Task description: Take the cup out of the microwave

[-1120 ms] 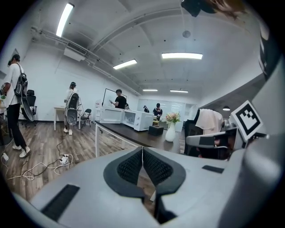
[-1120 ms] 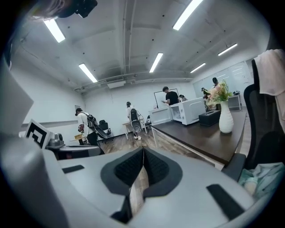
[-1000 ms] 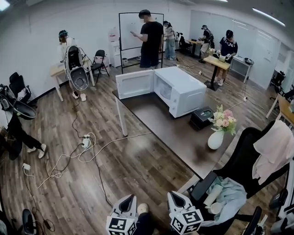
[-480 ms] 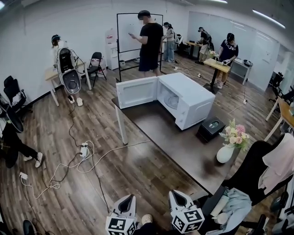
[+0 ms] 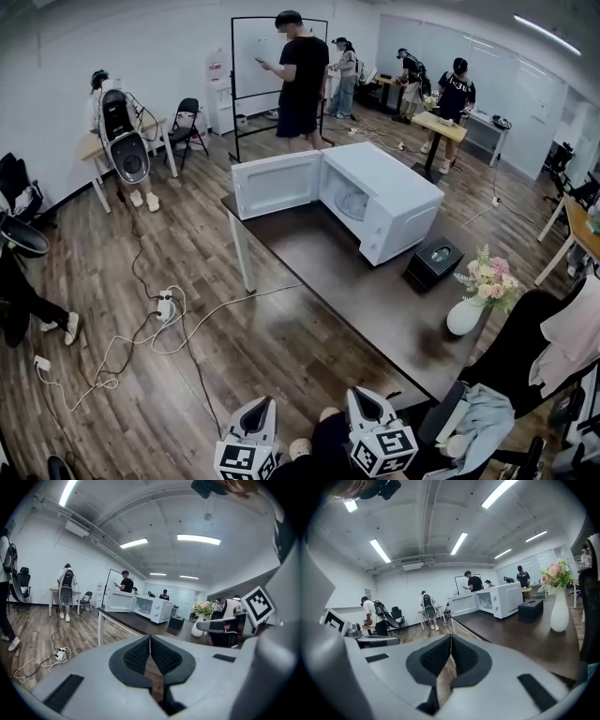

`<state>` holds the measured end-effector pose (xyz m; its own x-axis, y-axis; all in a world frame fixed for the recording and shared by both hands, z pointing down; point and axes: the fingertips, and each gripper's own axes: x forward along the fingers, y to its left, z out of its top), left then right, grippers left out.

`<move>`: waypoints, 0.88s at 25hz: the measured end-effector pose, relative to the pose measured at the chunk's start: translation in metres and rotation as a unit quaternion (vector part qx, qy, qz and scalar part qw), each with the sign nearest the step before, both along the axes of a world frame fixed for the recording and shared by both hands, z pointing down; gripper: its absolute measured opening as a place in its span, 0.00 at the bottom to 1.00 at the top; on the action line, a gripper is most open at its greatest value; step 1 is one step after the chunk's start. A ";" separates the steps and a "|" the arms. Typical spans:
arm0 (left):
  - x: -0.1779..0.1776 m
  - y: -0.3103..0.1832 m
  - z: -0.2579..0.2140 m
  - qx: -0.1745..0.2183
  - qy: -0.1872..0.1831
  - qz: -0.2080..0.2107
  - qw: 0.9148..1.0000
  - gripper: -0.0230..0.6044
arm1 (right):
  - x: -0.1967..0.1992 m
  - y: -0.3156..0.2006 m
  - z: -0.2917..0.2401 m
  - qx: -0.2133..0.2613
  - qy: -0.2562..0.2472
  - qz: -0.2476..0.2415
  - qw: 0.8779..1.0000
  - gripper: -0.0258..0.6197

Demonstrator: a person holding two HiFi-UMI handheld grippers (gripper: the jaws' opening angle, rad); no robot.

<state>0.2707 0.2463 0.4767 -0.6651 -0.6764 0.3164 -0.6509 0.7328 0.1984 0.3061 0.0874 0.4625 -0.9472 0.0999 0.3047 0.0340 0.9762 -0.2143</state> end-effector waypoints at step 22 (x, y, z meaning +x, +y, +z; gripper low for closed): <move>-0.225 -0.060 -0.008 -0.024 -0.007 0.001 1.000 0.05 | -0.241 -0.054 -0.002 -0.016 -0.006 -0.028 0.999 0.03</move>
